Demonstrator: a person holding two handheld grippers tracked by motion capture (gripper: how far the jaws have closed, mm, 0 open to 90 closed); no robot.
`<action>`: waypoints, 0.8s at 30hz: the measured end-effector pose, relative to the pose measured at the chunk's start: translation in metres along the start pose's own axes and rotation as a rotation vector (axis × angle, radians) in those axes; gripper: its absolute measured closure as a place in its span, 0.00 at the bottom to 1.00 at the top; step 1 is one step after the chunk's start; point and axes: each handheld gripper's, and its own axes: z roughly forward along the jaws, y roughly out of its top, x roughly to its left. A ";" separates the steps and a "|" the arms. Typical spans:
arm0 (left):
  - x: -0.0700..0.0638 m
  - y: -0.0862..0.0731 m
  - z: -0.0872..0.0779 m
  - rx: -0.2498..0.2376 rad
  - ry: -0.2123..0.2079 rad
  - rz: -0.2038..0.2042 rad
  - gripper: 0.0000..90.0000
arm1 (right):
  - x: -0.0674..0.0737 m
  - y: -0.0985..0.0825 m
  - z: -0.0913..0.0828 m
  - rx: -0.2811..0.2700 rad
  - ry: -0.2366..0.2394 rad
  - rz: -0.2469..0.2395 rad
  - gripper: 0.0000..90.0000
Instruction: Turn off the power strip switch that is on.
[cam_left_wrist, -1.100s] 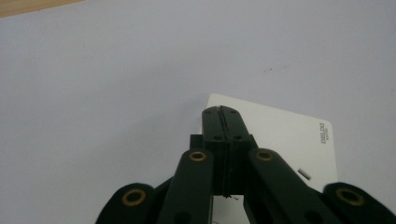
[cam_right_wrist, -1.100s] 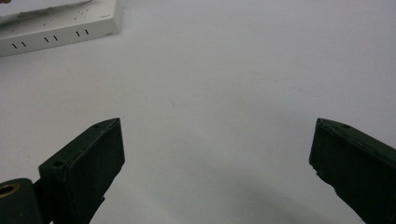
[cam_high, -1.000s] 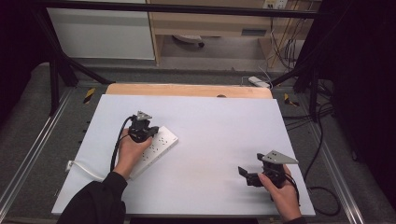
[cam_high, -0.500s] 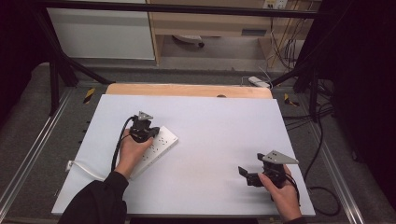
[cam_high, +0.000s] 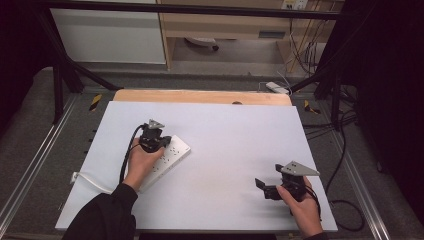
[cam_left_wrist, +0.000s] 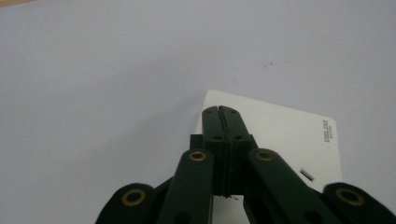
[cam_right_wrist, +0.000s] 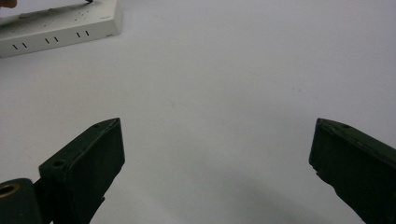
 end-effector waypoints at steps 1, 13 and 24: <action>0.000 0.000 0.000 0.000 0.000 0.000 1.00 | 0.000 0.000 0.000 0.000 0.000 0.000 0.04; 0.000 0.000 0.000 0.000 0.001 -0.002 1.00 | 0.000 0.000 0.001 0.004 0.001 -0.001 0.04; 0.000 0.000 0.000 0.004 0.001 -0.005 1.00 | 0.001 0.000 0.000 0.002 -0.001 -0.001 0.04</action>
